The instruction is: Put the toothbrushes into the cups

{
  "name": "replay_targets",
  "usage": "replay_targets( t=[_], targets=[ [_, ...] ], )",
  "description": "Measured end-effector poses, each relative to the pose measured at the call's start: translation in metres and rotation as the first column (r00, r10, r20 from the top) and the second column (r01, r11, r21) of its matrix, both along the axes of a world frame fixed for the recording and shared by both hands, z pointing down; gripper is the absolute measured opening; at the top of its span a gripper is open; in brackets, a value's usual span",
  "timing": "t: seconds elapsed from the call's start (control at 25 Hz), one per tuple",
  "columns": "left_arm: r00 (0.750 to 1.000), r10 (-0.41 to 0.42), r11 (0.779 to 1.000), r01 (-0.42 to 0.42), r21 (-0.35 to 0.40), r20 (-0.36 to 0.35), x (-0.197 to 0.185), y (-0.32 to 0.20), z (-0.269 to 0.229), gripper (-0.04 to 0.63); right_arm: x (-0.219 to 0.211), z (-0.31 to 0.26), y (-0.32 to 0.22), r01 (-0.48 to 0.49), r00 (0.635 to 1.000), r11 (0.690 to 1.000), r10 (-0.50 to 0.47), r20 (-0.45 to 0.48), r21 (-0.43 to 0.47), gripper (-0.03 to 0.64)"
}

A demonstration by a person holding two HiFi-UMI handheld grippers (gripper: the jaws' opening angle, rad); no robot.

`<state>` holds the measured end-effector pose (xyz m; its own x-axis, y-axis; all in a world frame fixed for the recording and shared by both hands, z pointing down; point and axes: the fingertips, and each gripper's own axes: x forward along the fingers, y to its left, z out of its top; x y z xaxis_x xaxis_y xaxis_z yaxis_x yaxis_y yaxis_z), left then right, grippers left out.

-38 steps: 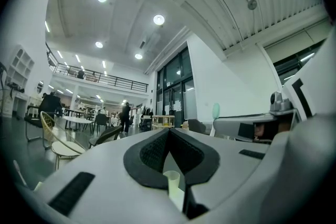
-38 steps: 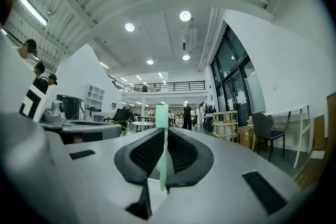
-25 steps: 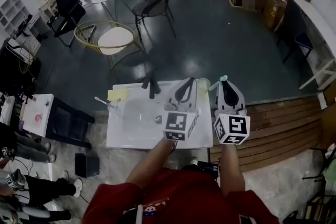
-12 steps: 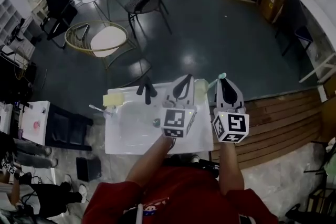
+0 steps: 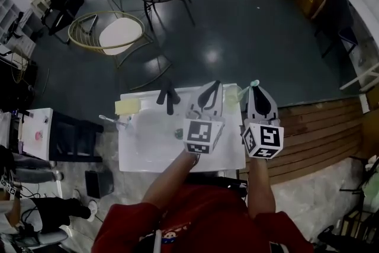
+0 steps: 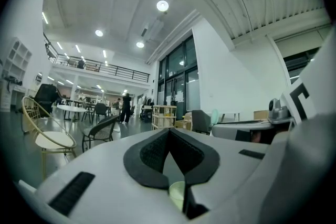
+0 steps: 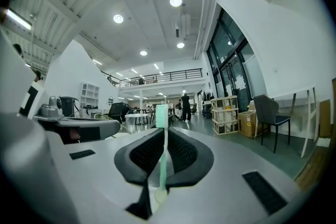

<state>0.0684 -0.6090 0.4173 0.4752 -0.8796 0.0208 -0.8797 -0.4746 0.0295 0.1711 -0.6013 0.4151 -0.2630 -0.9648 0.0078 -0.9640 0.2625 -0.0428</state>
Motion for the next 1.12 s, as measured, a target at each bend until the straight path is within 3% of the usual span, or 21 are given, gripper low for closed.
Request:
replay_targets(
  t=[1.12],
  targets=[
    [1.000,0.022,0.981,-0.024,-0.194,-0.013,-0.002,-0.042,0.095,0.028,-0.015,0.125,-0.042,-0.020,1.000,0.969,0.019,-0.006,-0.247,0.044]
  ],
)
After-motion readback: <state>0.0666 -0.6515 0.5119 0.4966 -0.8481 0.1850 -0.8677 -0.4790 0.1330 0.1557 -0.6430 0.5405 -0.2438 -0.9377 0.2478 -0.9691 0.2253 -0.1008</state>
